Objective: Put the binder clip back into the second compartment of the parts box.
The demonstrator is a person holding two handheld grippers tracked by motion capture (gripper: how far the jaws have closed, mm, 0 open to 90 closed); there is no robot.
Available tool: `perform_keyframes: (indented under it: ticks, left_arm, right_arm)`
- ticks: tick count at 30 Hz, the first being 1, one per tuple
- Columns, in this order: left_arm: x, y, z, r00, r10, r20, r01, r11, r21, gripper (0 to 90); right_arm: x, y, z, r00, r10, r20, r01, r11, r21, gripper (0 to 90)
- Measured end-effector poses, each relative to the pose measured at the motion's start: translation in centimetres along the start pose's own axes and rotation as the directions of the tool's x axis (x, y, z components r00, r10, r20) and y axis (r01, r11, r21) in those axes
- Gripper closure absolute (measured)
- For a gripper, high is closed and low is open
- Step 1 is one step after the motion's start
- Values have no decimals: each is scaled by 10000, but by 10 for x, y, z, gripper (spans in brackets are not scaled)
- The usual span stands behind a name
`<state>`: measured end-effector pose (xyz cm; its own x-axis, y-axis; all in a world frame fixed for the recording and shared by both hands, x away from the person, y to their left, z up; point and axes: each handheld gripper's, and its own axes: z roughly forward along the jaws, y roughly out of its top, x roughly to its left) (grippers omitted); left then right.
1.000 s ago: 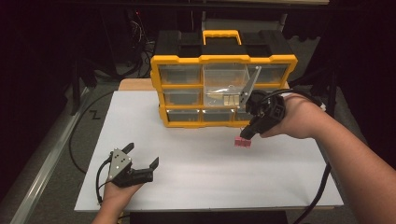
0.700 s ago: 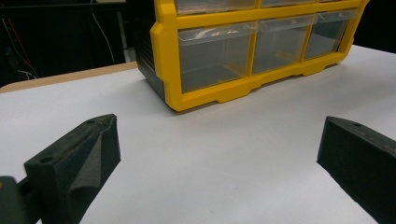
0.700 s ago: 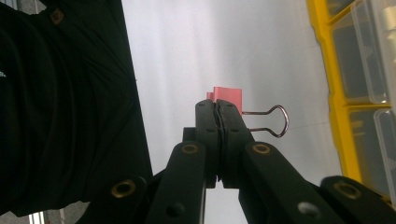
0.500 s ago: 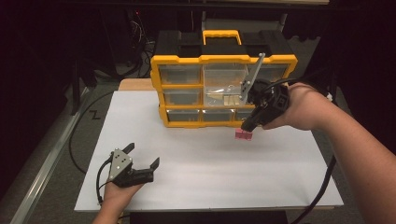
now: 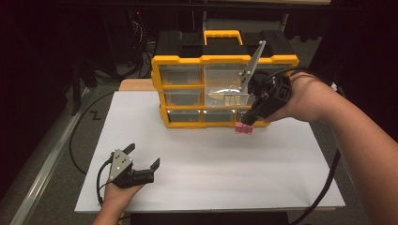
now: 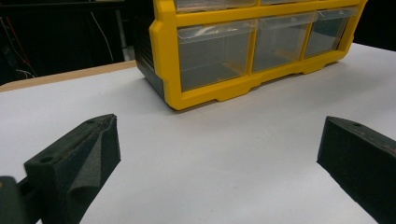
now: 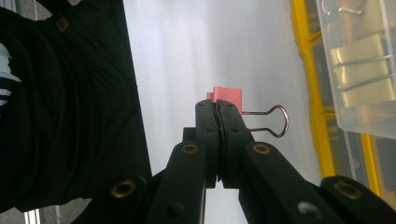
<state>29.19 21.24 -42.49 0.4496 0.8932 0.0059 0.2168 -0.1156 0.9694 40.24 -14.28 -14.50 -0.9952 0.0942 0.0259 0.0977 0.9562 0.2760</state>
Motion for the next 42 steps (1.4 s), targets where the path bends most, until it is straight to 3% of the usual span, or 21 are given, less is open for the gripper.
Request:
perform_keyframes:
  ticks: [14, 24, 35, 42]
  left_arm:
    - [0, 0, -1, 10000, -54, 18, 54, 10000, -80, 4]
    - [1, 0, -1, 9999, -105, 7, 105, 9999, -96, 4]
    - [2, 1, -2, 9999, -164, 5, 164, 9998, -123, 4]
    - [2, 1, -2, 9999, -170, 14, 170, 9998, -134, 4]
  right_arm:
    - [7, 17, -20, 9998, -211, 40, 211, 9998, 24, 900]
    - [8, 29, -43, 9990, -273, 348, 277, 9996, -112, 900]
    - [-8, 43, -64, 9977, -178, 661, 190, 9996, -187, 900]
    - [-20, 50, -68, 9969, -73, 782, 96, 9995, -291, 900]
